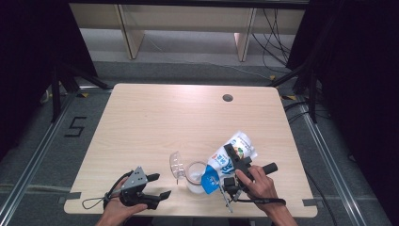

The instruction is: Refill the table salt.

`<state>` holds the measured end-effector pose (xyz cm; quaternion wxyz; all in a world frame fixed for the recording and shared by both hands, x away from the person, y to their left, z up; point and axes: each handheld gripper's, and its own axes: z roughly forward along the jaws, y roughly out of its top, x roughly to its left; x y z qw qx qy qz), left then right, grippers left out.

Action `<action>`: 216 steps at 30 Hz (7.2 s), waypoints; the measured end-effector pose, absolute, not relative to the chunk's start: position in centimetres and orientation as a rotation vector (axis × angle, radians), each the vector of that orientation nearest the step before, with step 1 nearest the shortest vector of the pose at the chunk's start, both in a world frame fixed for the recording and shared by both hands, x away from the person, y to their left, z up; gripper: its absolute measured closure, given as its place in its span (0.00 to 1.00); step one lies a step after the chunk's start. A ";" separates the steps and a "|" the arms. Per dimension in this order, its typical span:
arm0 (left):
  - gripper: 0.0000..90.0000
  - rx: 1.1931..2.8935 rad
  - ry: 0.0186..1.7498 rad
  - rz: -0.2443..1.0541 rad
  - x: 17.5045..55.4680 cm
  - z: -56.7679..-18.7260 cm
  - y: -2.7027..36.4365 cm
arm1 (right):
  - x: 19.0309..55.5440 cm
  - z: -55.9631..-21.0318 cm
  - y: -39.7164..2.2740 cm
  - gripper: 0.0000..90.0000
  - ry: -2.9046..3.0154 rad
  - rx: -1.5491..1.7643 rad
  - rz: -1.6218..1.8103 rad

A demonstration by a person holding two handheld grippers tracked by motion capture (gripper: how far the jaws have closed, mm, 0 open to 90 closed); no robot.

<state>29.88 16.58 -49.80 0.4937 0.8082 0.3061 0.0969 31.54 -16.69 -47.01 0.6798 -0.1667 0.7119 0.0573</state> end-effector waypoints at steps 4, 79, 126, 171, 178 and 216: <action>0.26 1.968 0.740 0.241 29.9 -49.8 16.6 | 31.7 -46.7 -16.6 0.69 1.585 -0.412 0.116; 0.24 1.963 0.747 0.234 29.9 -49.9 16.6 | 31.3 -46.7 -16.4 0.72 1.587 -0.390 0.092; 0.23 1.957 0.763 0.223 29.9 -49.9 16.5 | 31.3 -46.4 -16.3 0.76 1.566 -0.427 0.084; 0.23 1.960 0.748 0.221 30.0 -49.9 16.5 | 31.2 -46.2 -16.2 0.78 1.569 -0.429 0.059; 0.23 1.961 0.748 0.222 29.9 -49.9 16.5 | 30.9 -46.2 -16.1 0.78 1.574 -0.403 0.050; 0.23 1.966 0.751 0.222 29.9 -49.9 16.5 | 30.9 -45.9 -16.1 0.81 1.551 -0.441 0.043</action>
